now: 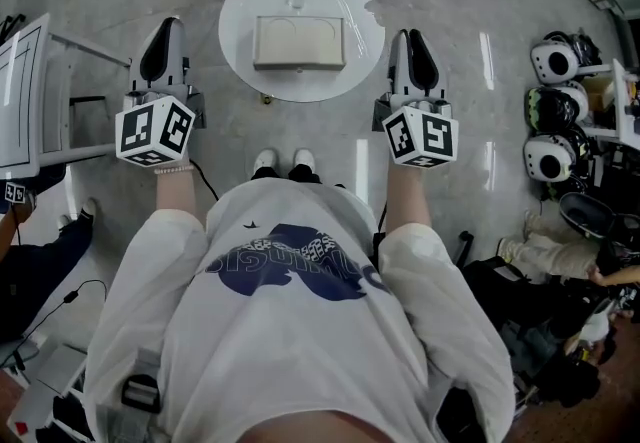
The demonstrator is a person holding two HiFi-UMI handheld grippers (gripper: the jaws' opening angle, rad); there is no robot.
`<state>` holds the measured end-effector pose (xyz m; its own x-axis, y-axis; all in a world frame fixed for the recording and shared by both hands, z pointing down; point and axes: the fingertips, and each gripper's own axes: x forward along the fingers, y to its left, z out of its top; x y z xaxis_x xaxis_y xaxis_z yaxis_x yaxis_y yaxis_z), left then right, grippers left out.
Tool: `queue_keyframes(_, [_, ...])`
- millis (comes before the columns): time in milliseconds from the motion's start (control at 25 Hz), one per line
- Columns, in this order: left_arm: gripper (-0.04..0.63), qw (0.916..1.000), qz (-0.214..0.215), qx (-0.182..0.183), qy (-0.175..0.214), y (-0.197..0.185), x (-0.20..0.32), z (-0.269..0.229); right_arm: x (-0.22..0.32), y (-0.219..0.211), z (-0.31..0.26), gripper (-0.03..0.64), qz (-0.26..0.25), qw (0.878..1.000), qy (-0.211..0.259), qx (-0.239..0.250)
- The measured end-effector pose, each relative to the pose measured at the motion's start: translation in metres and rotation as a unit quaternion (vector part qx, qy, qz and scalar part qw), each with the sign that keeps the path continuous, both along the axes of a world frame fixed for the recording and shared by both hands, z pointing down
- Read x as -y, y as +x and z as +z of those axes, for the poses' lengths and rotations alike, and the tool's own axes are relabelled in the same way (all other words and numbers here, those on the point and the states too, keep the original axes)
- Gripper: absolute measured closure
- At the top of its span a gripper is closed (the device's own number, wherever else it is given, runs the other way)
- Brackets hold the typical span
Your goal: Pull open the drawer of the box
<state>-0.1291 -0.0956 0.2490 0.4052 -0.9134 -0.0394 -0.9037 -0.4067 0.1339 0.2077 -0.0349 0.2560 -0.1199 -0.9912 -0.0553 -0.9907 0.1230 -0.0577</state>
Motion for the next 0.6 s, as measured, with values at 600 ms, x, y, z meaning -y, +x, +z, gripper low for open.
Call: queue_keyframes(600, [0.433,0.9904,-0.019,0.041,-0.131,0.009,-0.018,0.083,-0.004,0.025,0.043,0.462,-0.035,0.998,-0.056,0.010])
